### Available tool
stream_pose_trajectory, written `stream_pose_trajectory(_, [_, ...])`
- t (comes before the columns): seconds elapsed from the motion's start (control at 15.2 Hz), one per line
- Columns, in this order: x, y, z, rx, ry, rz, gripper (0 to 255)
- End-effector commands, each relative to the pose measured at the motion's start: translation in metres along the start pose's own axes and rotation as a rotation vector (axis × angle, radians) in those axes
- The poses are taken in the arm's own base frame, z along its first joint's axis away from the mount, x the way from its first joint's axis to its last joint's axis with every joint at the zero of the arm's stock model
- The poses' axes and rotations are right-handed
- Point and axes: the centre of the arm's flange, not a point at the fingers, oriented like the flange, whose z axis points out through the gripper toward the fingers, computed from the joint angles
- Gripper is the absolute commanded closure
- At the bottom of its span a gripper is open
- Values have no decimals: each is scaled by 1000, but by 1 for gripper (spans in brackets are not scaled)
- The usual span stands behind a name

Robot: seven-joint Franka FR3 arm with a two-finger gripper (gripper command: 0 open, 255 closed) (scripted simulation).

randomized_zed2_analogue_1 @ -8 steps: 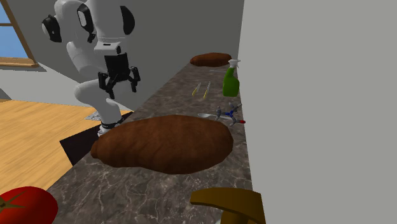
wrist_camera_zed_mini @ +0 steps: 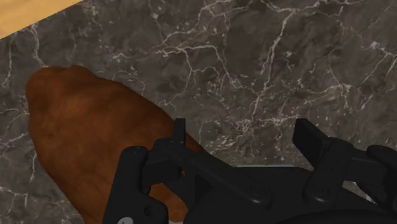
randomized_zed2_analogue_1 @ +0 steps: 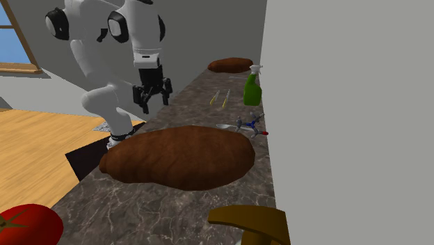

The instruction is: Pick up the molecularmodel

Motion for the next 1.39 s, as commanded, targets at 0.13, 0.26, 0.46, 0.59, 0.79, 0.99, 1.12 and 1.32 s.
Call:
stream_pose_trajectory(0.13, [44,-31,9,8,-8,-61,0])
stream_pose_trajectory(0.26, [64,-47,14,12,-12,-91,0])
stream_pose_trajectory(0.46, [94,-73,22,17,-18,-137,0])
stream_pose_trajectory(0.59, [113,-90,27,21,-22,-167,0])
stream_pose_trajectory(0.79, [141,-118,35,26,-28,-212,0])
stream_pose_trajectory(0.99, [167,-147,43,32,-35,-258,0])
stream_pose_trajectory(1.12, [184,-167,48,36,-39,-288,0])
stream_pose_trajectory(1.32, [208,-197,56,41,-45,-333,0])
